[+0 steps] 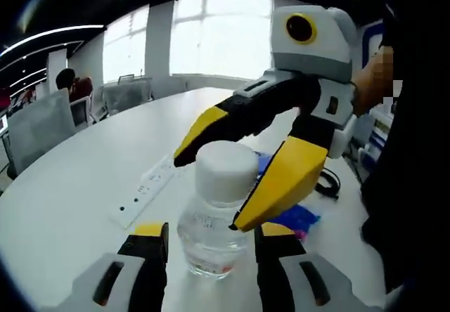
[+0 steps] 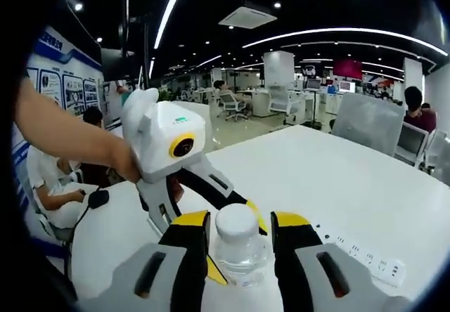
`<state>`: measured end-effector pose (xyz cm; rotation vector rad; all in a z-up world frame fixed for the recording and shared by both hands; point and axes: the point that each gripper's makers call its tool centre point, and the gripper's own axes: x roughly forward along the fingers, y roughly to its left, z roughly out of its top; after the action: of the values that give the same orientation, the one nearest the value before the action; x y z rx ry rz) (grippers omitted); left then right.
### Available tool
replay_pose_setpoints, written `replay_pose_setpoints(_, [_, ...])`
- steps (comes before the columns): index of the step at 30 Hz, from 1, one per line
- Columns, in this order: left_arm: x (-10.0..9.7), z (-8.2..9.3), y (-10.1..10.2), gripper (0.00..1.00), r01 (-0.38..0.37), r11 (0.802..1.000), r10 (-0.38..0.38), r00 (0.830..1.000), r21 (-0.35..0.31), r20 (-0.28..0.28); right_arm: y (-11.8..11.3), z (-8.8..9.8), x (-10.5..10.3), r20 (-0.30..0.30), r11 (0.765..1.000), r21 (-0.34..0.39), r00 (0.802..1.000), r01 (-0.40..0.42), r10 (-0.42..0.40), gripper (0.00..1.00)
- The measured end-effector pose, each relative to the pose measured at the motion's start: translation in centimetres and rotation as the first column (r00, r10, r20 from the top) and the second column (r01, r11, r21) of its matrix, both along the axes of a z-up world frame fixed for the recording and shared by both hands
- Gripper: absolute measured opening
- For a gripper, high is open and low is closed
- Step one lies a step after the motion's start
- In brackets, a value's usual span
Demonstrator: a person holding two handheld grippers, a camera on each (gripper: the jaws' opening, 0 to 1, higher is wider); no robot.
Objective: Arrange the tabletop items into an orderly group along one side of the table until the central work area is clear of visible clutter.
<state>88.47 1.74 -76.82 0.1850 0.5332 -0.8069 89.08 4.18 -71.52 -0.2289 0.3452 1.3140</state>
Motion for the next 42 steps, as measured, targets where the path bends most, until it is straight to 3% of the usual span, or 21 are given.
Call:
replay_pose_setpoints(7, [-1.2, 0.9, 1.0, 0.56, -0.066, 0.998, 0.066, 0.998, -0.005, -0.014, -1.4, 1.5, -0.2, -0.022, 0.999, 0.05, 1.0, 0.023, -0.022, 0.48])
replay_pose_setpoints(12, [-1.9, 2.1, 1.7, 0.68, -0.201, 0.977, 0.199, 0.98, -0.075, -0.027, -3.2, 1.8, 0.2, -0.031, 0.997, 0.063, 0.998, 0.052, -0.05, 0.55])
replay_pose_setpoints(14, [-2.4, 3.0, 1.7, 0.68, -0.242, 0.963, 0.241, 0.97, -0.118, -0.026, -4.2, 2.2, 0.1, -0.028, 0.996, 0.069, 0.998, 0.061, -0.059, 0.56])
replay_pose_setpoints(19, [-4.0, 4.2, 1.3, 0.74, -0.31, 0.946, 0.311, 0.95, -0.098, -0.005, -7.1, 3.2, -0.3, -0.023, 0.994, 0.079, 0.997, 0.079, -0.078, 0.61])
replay_pose_setpoints(28, [-7.9, 6.0, -2.8, 0.9, -0.376, 0.923, 0.378, 0.926, -0.079, 0.008, -14.5, 4.0, -1.4, -0.052, 0.985, 0.081, 0.988, 0.152, -0.148, 0.74])
replay_pose_setpoints(31, [-9.4, 6.6, -4.9, 0.91, -0.367, 0.926, 0.37, 0.929, -0.086, 0.024, -17.8, 4.1, -1.9, -0.051, 0.978, 0.084, 0.981, 0.189, -0.185, 0.77])
replay_pose_setpoints(37, [-11.5, 6.8, -8.3, 0.97, -0.378, 0.922, 0.382, 0.924, -0.081, 0.034, -24.7, 3.2, -3.2, -0.03, 0.969, 0.044, 0.97, 0.243, -0.242, 0.81])
replay_pose_setpoints(42, [-12.9, 6.8, -10.2, 0.98, -0.384, 0.92, 0.388, 0.92, -0.073, 0.055, -29.1, 1.9, -4.4, -0.028, 0.964, 0.01, 0.964, 0.265, -0.264, 0.84])
